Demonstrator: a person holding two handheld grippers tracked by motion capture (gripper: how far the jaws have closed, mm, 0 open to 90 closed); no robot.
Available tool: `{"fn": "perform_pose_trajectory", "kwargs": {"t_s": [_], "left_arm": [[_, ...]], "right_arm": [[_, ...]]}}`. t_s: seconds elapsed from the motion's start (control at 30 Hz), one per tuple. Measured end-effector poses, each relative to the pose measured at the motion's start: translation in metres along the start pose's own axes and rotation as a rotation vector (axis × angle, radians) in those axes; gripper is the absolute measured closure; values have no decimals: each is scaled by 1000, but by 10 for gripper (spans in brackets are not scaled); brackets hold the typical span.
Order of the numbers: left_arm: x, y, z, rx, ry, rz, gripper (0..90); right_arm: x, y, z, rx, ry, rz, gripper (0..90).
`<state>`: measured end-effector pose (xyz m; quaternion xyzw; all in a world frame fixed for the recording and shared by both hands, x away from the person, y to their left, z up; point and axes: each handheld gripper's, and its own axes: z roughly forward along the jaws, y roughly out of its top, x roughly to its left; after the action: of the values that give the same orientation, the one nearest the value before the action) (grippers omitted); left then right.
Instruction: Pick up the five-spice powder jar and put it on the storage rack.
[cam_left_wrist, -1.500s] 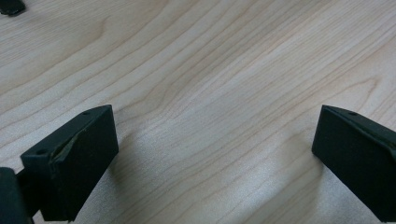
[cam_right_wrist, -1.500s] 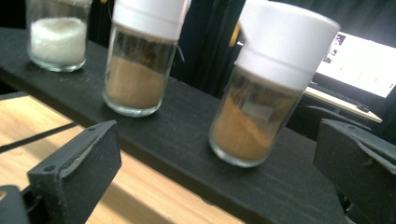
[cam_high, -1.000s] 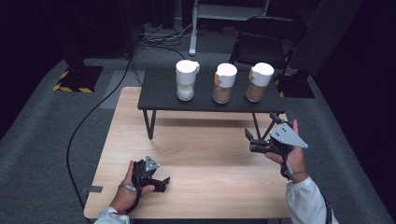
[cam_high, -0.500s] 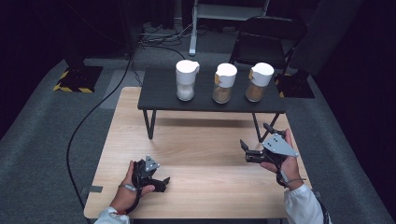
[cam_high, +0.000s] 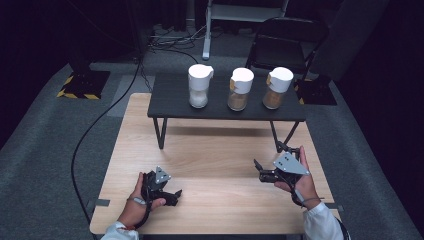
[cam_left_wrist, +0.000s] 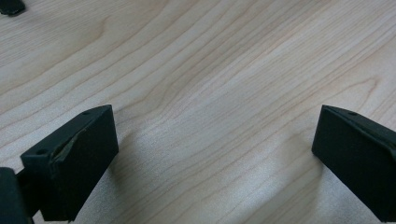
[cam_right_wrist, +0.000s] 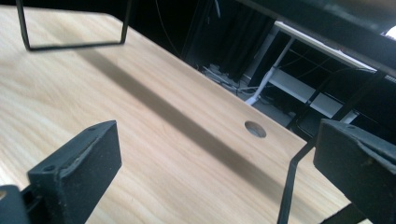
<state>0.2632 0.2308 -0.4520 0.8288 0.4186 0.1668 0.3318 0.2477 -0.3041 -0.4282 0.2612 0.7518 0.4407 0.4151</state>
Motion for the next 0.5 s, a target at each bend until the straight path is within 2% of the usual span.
{"fn": "perform_pose_trajectory", "kwargs": {"t_s": [0.2,0.5], "left_arm": [[0,0,0,0,0,-2,0],[0,0,0,-1,-1,-2,0]], "right_arm": [[4,-6,3,45,15,-33,6],[6,-19,5,116,33,-39,5]]}}
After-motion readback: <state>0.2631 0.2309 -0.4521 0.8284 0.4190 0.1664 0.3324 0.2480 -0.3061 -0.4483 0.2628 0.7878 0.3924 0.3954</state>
